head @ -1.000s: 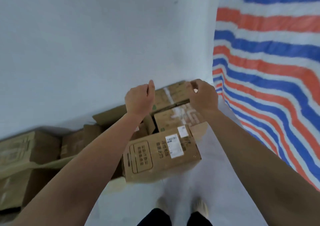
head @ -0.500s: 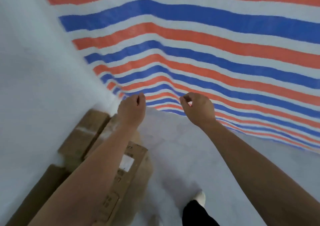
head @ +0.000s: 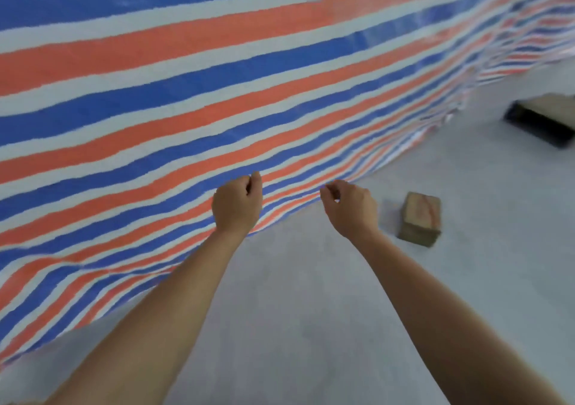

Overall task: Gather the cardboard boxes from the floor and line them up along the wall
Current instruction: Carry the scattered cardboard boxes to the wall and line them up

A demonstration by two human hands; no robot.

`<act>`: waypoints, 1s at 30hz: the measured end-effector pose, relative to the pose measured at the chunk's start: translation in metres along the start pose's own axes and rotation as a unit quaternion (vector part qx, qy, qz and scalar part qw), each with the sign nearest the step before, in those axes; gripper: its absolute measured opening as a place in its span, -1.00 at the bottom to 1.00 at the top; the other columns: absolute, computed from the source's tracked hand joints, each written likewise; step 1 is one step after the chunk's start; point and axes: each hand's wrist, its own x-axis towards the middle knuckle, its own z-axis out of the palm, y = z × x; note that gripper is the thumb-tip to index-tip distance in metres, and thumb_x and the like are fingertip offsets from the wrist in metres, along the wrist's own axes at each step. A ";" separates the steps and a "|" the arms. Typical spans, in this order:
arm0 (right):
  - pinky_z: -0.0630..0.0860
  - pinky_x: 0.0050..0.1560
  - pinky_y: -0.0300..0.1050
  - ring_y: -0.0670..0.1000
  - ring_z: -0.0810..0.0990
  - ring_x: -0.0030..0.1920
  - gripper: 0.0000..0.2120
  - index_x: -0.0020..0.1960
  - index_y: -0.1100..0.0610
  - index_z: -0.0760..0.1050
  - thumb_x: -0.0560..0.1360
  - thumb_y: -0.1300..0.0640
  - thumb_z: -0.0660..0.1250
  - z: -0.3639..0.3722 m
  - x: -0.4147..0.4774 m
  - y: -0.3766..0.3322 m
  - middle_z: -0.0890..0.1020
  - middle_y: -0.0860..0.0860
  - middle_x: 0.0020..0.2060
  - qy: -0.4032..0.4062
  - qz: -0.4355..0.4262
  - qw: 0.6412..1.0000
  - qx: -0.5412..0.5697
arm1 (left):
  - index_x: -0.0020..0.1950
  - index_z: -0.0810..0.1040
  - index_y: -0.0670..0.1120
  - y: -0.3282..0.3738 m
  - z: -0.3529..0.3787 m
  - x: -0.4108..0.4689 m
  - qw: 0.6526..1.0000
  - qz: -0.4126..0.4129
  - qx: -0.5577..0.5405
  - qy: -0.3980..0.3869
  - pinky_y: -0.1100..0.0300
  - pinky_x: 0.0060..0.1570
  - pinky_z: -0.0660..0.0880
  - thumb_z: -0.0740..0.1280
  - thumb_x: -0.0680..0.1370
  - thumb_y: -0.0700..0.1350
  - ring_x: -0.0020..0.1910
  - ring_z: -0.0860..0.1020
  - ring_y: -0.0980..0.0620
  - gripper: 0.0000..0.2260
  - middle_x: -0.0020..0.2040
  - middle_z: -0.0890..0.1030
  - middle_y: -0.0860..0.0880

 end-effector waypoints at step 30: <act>0.38 -0.17 -0.11 0.09 0.61 -0.01 -0.70 0.08 0.05 0.63 0.63 -0.09 0.19 -0.258 0.384 0.570 0.70 -0.04 -0.03 0.106 0.316 0.941 -0.062 | -0.34 0.51 -0.13 0.446 0.674 0.204 0.946 0.088 -0.090 -0.297 0.14 -0.26 0.51 0.18 0.67 0.03 -0.38 0.51 0.04 -0.57 -0.45 0.41 0.03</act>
